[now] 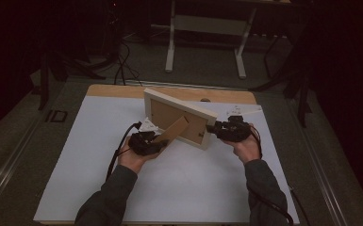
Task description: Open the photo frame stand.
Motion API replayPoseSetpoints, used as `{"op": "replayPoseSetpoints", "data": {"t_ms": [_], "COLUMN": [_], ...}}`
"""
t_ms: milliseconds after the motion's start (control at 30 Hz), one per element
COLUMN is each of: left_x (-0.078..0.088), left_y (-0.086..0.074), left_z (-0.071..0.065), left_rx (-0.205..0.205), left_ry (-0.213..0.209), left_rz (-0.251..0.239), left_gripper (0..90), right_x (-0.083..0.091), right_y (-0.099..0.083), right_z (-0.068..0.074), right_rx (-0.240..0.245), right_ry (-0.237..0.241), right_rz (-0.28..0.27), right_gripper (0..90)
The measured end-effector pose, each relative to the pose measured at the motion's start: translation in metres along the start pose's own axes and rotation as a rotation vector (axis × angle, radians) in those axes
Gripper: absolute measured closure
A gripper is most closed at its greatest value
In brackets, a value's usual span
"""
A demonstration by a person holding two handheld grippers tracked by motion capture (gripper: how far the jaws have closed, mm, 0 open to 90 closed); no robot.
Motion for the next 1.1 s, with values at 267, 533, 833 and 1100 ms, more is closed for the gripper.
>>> {"op": "replayPoseSetpoints", "data": {"t_ms": [267,533,833,1100], "left_x": [-0.002,-0.002,-0.002,-0.001], "left_y": [-0.009,-0.009,-0.013,-0.021], "left_z": [0.004,0.005,0.007,0.005], "left_rx": [0.011,0.009,0.023,0.013], "left_ry": [-0.001,0.002,-0.013,-0.011], "left_rz": [0.006,0.006,0.003,0.013], "left_gripper": [69.2,70.2,69.5,69.2], "right_x": [0.003,0.004,0.003,0.003], "right_y": [-0.002,-0.004,-0.004,-0.007], "right_z": [0.008,0.014,0.019,0.025], "right_rx": [0.036,0.037,0.054,0.077], "right_ry": [0.039,0.054,0.067,0.09], "right_rz": [0.009,-0.005,-0.004,-0.003], "right_gripper": [63.1,63.3,62.7,61.0]}}
Point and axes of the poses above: each handheld gripper's, and its own axes: x roughly backward along the jaws, y roughly out of its top, z roughly to its left, the point moved 5 cm from there along -x, roughly forward along the jaws, and after that the axes turned 8 degrees about -z, right-handed, at the moved point
